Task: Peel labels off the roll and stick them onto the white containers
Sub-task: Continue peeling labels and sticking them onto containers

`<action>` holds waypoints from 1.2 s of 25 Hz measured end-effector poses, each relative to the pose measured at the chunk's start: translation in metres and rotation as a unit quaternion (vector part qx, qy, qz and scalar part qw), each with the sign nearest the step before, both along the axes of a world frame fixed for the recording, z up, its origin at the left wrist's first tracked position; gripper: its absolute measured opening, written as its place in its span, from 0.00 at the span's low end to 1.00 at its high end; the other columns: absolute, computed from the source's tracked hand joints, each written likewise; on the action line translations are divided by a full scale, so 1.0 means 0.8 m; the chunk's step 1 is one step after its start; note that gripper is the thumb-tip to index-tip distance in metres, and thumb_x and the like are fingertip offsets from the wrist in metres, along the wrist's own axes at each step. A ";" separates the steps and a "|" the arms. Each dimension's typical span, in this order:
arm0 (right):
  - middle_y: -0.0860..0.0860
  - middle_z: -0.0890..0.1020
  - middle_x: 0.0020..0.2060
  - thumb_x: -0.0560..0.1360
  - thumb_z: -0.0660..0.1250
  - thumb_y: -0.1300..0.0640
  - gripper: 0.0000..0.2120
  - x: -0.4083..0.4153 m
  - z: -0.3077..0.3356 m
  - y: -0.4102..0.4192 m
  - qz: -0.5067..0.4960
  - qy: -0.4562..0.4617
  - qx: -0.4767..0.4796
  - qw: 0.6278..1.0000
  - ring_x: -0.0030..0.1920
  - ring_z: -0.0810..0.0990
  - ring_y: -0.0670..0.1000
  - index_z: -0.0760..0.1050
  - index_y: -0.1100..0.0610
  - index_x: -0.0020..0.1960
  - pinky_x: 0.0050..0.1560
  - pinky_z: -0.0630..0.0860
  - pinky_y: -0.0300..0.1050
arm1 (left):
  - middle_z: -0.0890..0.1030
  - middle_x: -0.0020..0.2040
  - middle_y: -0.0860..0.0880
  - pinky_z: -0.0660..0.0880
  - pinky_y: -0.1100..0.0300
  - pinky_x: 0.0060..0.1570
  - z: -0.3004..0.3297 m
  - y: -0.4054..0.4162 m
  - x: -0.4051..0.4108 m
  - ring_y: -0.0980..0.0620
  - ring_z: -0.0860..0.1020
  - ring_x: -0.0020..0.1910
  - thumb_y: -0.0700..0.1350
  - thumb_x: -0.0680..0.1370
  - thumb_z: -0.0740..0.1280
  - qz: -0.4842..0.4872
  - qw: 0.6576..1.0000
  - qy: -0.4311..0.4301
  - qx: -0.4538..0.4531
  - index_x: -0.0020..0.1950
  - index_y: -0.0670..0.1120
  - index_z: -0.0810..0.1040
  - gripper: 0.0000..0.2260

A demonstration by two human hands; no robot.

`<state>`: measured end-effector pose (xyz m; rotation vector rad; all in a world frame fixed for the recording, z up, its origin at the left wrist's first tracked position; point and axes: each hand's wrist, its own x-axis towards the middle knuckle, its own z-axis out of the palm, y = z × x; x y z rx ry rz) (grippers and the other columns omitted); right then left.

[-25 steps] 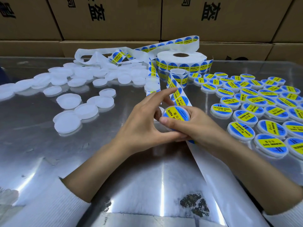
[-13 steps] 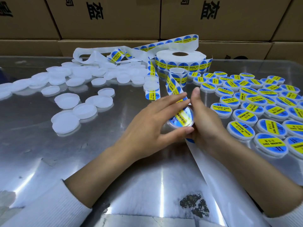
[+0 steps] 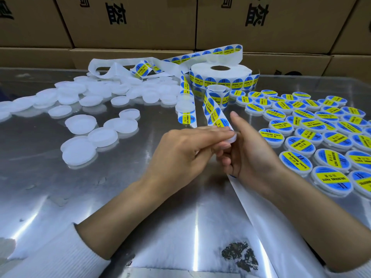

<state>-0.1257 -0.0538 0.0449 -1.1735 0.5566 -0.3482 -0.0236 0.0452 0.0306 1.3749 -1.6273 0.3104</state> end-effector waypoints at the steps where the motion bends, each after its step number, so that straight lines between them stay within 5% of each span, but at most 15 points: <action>1: 0.46 0.69 0.20 0.78 0.54 0.40 0.20 -0.001 0.002 0.000 -0.010 0.005 -0.009 1.000 0.20 0.65 0.44 0.73 0.52 0.37 0.20 0.63 0.33 | 0.83 0.53 0.47 0.78 0.53 0.55 -0.001 0.000 -0.001 0.52 0.81 0.55 0.37 0.74 0.70 0.004 1.000 0.001 -0.010 0.55 0.40 0.82 0.10; 7: 0.48 0.69 0.19 0.79 0.60 0.48 0.18 -0.004 0.009 -0.002 -0.097 -0.010 -0.048 0.994 0.18 0.64 0.44 0.71 0.55 0.33 0.20 0.64 0.33 | 0.82 0.56 0.52 0.77 0.55 0.54 0.003 0.002 -0.010 0.55 0.79 0.58 0.48 0.76 0.69 0.099 0.995 -0.004 -0.007 0.59 0.48 0.81 0.13; 11: 0.48 0.75 0.20 0.80 0.59 0.48 0.17 -0.015 0.016 -0.025 -0.204 -0.012 -0.052 0.978 0.19 0.68 0.44 0.73 0.54 0.36 0.22 0.67 0.31 | 0.78 0.63 0.56 0.72 0.55 0.57 -0.002 0.004 0.014 0.53 0.76 0.58 0.64 0.75 0.61 0.228 0.948 0.056 0.215 0.69 0.56 0.71 0.25; 15: 0.51 0.82 0.25 0.81 0.57 0.50 0.15 -0.023 0.009 -0.052 -0.184 0.111 -0.232 0.949 0.20 0.73 0.44 0.73 0.57 0.41 0.23 0.72 0.33 | 0.77 0.58 0.54 0.72 0.54 0.55 -0.018 0.003 0.024 0.52 0.73 0.60 0.57 0.77 0.63 0.206 0.922 0.001 0.328 0.55 0.48 0.75 0.15; 20: 0.54 0.83 0.34 0.79 0.59 0.51 0.14 -0.024 -0.017 -0.073 -0.136 0.279 -0.387 0.868 0.30 0.80 0.52 0.69 0.58 0.61 0.35 0.73 0.44 | 0.81 0.48 0.56 0.71 0.59 0.42 -0.013 0.005 0.032 0.52 0.75 0.45 0.50 0.76 0.67 0.211 0.930 0.054 0.295 0.48 0.53 0.79 0.04; 24: 0.52 0.81 0.54 0.76 0.61 0.46 0.17 -0.031 -0.015 -0.071 -0.177 0.355 -0.518 0.758 0.54 0.78 0.56 0.73 0.51 0.62 0.47 0.70 0.47 | 0.77 0.42 0.57 0.65 0.61 0.42 -0.016 0.004 0.035 0.57 0.70 0.46 0.46 0.77 0.66 0.200 0.939 0.043 0.277 0.45 0.49 0.78 0.02; 27: 0.43 0.81 0.44 0.75 0.63 0.49 0.07 -0.029 -0.006 -0.060 -0.177 0.230 -0.560 0.777 0.44 0.77 0.45 0.78 0.44 0.50 0.41 0.68 0.43 | 0.76 0.39 0.57 0.66 0.59 0.41 -0.016 0.002 0.034 0.56 0.71 0.45 0.47 0.79 0.64 0.195 0.945 0.077 0.250 0.47 0.51 0.75 0.03; 30: 0.47 0.76 0.56 0.74 0.67 0.48 0.14 -0.026 -0.011 -0.053 -0.078 0.254 -0.595 0.758 0.56 0.76 0.48 0.75 0.44 0.59 0.50 0.69 0.44 | 0.81 0.40 0.53 0.72 0.54 0.42 -0.012 0.000 0.033 0.51 0.77 0.43 0.48 0.80 0.62 0.174 0.961 0.157 0.148 0.47 0.50 0.74 0.04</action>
